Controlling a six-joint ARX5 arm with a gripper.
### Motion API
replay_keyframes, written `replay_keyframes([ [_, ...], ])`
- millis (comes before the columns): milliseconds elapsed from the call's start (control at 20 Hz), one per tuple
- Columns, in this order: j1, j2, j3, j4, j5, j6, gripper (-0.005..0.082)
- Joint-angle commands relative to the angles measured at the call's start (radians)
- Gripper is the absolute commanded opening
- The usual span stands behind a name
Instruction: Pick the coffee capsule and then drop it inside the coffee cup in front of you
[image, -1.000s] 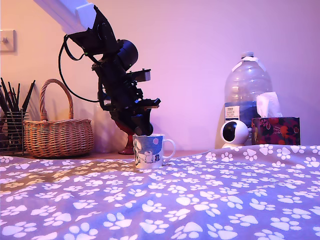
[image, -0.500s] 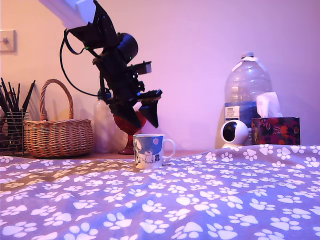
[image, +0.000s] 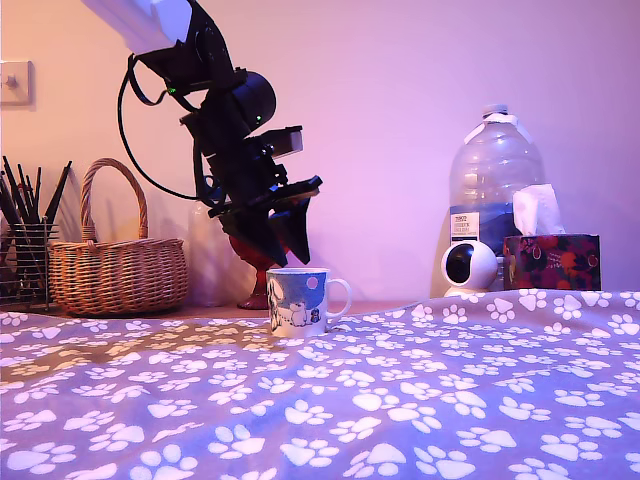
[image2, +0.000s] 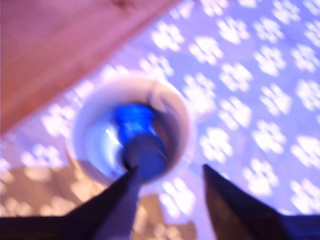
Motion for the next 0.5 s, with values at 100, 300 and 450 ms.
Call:
replay_keyframes([
  [100,-0.004,-0.09,-0.001,-0.054,0.015,-0.033,-0.0021],
  [300,0.006,-0.163,-0.002,-0.132,0.014,-0.029,-0.0021],
  [450,0.006,-0.239,-0.017,-0.151,0.009,-0.028,-0.0021],
])
